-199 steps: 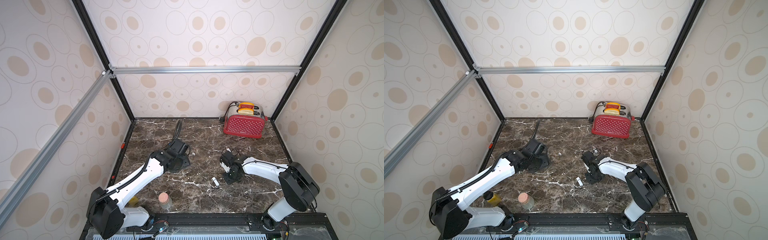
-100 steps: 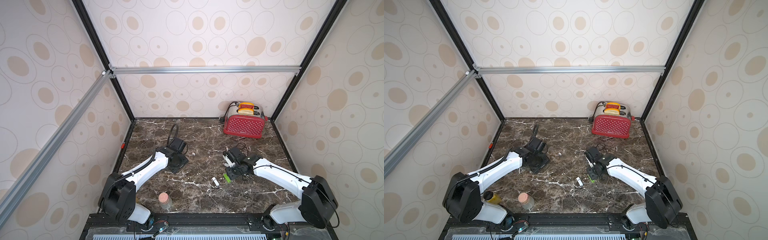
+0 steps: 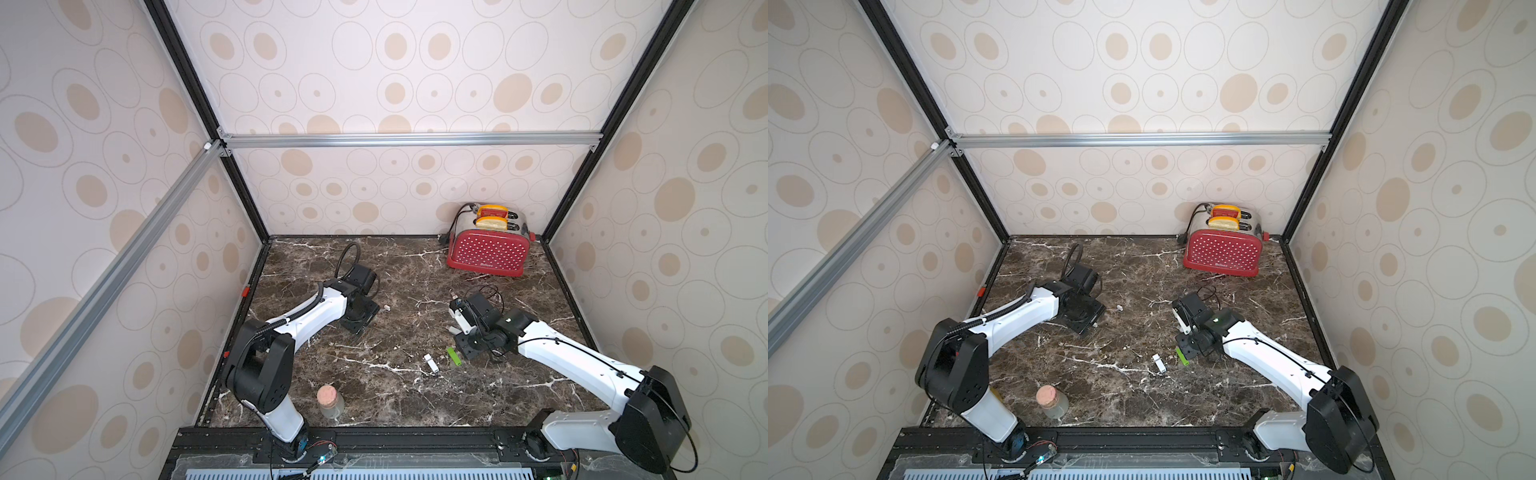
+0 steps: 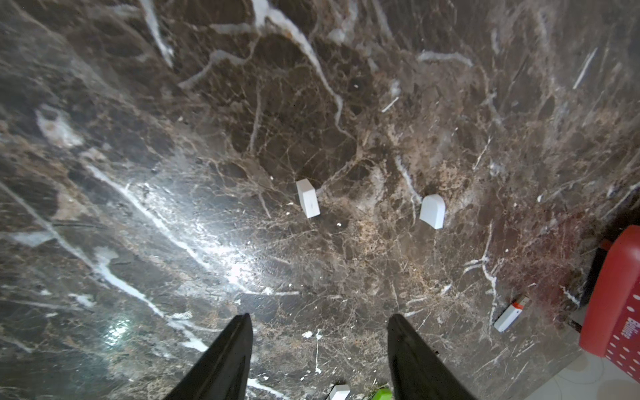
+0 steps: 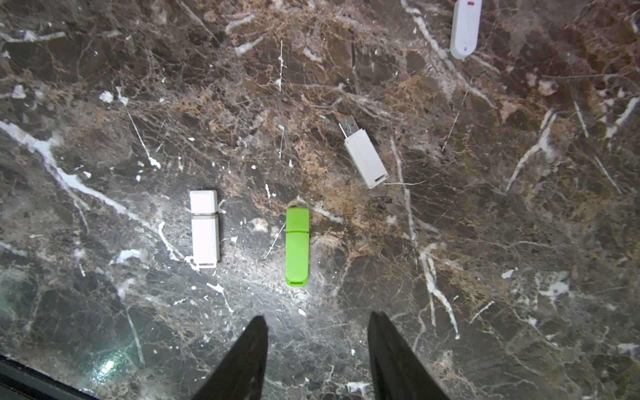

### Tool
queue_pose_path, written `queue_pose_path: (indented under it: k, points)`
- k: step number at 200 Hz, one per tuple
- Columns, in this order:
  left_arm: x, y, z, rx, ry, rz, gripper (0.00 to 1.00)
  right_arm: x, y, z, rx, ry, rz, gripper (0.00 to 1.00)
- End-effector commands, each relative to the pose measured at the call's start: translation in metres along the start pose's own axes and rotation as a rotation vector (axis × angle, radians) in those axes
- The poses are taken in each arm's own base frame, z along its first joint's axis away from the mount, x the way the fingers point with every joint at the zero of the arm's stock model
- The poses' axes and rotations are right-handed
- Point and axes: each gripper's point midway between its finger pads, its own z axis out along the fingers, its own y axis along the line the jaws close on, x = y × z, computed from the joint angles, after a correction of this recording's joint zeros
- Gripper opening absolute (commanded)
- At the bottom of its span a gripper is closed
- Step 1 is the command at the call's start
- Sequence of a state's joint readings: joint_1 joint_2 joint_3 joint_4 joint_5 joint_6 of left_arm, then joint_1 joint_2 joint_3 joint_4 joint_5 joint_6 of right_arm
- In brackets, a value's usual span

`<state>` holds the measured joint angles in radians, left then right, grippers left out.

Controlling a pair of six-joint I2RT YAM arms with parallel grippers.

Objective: Close the usb drive cover
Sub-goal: Place the USB drive at the center of the board, then pick up the cover from the center of the board.

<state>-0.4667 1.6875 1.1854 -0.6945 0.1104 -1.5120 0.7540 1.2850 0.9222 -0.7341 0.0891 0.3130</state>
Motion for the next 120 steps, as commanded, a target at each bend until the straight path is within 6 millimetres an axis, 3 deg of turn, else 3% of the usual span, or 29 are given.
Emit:
queue_pose_path:
  k: [1,120]
  points:
    - [-0.005,0.005,0.007,-0.059,-0.002,-0.067,0.63,0.005,0.006,-0.004,-0.026,-0.009,-0.017,0.50]
    - [-0.028,0.006,0.030,-0.121,-0.040,-0.162,0.58,0.007,0.018,0.001,-0.065,-0.005,-0.057,0.46]
